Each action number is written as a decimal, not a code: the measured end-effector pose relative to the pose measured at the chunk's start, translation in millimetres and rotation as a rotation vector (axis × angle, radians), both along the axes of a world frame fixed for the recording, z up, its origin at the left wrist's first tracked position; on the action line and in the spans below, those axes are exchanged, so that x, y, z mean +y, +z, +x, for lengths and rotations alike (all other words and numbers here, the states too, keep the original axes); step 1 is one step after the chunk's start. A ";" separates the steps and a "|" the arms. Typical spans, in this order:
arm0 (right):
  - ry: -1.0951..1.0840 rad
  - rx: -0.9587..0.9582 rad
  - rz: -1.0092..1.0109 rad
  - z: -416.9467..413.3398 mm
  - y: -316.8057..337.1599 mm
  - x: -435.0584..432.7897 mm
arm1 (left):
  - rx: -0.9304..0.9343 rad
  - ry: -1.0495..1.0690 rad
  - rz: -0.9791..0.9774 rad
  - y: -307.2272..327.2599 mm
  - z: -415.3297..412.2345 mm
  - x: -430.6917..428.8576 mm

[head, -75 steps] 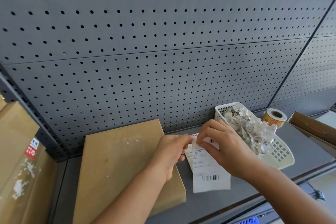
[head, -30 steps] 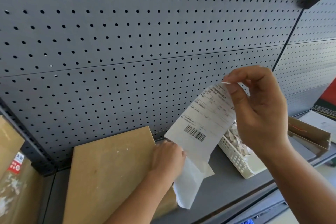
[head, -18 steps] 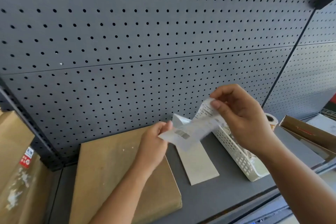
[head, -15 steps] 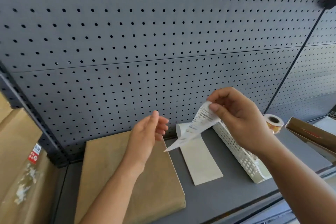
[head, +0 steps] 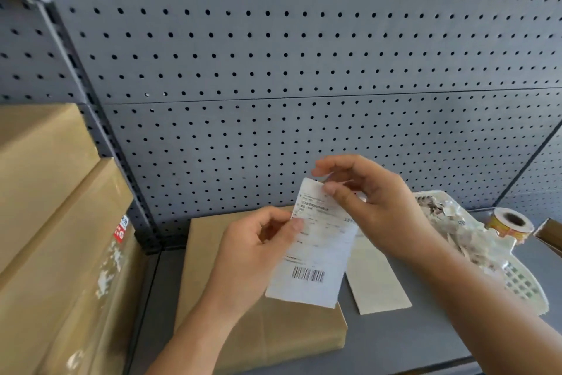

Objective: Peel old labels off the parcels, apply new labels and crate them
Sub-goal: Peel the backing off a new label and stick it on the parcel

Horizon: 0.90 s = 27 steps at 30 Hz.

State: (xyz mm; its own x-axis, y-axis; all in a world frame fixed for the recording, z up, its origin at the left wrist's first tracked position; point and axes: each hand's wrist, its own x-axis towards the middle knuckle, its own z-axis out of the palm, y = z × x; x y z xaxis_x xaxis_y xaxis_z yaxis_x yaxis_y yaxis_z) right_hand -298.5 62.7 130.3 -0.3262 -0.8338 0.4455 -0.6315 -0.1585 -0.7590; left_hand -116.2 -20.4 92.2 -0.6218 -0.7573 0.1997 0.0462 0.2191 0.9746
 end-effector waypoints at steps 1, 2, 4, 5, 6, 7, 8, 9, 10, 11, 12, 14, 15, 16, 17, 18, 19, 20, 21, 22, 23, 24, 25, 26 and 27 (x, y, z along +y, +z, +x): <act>-0.032 0.001 0.004 1.4 -2.7 -4.5 | 0.005 0.037 0.028 -2.6 4.2 -2.2; -0.063 -0.040 0.018 2.7 -6.1 -8.5 | 0.012 0.080 0.062 -5.4 8.4 -5.0; -0.102 -0.219 0.113 7.0 -14.1 -15.4 | 0.016 0.155 0.132 -11.9 17.5 -11.5; -0.094 -0.334 0.202 10.1 -19.3 -17.9 | 0.011 0.184 0.166 -15.0 21.8 -14.3; -0.066 -0.450 0.304 14.1 -25.4 -19.4 | -0.002 0.205 0.198 -17.9 25.7 -16.6; -0.026 -0.559 0.398 18.3 -33.0 -20.6 | -0.019 0.222 0.224 -21.2 29.6 -18.6; 0.014 -0.649 0.468 22.7 -40.8 -21.5 | -0.033 0.235 0.243 -24.3 33.0 -20.3; 0.045 -0.718 0.516 26.3 -48.7 -22.4 | -0.049 0.245 0.254 -28.2 36.0 -22.3; 0.066 -0.765 0.549 30.0 -55.7 -23.2 | -0.066 0.251 0.264 -32.0 38.9 -24.4; 0.079 -0.790 0.574 33.0 -62.5 -24.6 | -0.083 0.250 0.275 -36.0 41.6 -26.5; 0.085 -0.798 0.589 35.5 -68.7 -26.5 | -0.097 0.244 0.290 -39.9 44.2 -28.5; 0.086 -0.767 0.600 40.0 -78.0 -31.0 | -0.128 0.242 0.307 -49.8 48.8 -33.2; 0.082 -0.731 0.601 42.1 -80.7 -33.2 | -0.159 0.254 0.289 -55.3 50.5 -36.1; 0.070 -0.679 0.601 44.2 -81.9 -35.7 | -0.204 0.271 0.251 -60.4 51.8 -38.8; 0.049 -0.616 0.601 46.5 -82.7 -38.0 | -0.261 0.285 0.194 -65.4 52.8 -41.4; 0.024 -0.542 0.600 48.4 -84.2 -40.5 | -0.320 0.296 0.130 -69.1 53.1 -43.6; -0.005 -0.466 0.600 49.4 -86.8 -43.3 | -0.378 0.307 0.062 -72.5 53.2 -46.1; -0.035 -0.395 0.602 50.1 -89.6 -46.0 | -0.428 0.317 0.000 -75.0 52.7 -48.7; -0.062 -0.324 0.606 50.9 -92.1 -48.4 | -0.471 0.330 -0.050 -77.8 52.1 -51.2; -0.084 -0.252 0.605 50.8 -95.8 -50.8 | -0.509 0.339 -0.086 -79.1 51.0 -52.8; -0.100 -0.191 0.600 50.8 -99.0 -52.9 | -0.548 0.346 -0.117 -80.2 49.6 -54.6; -0.110 -0.140 0.590 51.1 -101.7 -54.7 | -0.577 0.351 -0.144 -81.9 48.1 -56.2; -0.116 -0.096 0.582 51.5 -103.0 -55.7 | -0.607 0.354 -0.165 -83.8 46.5 -58.0; -0.119 -0.056 0.580 52.5 -103.5 -56.8 | -0.633 0.356 -0.182 -84.1 45.1 -58.8; -0.119 -0.021 0.581 53.4 -104.1 -57.5 | -0.667 0.358 -0.196 -83.4 43.9 -59.0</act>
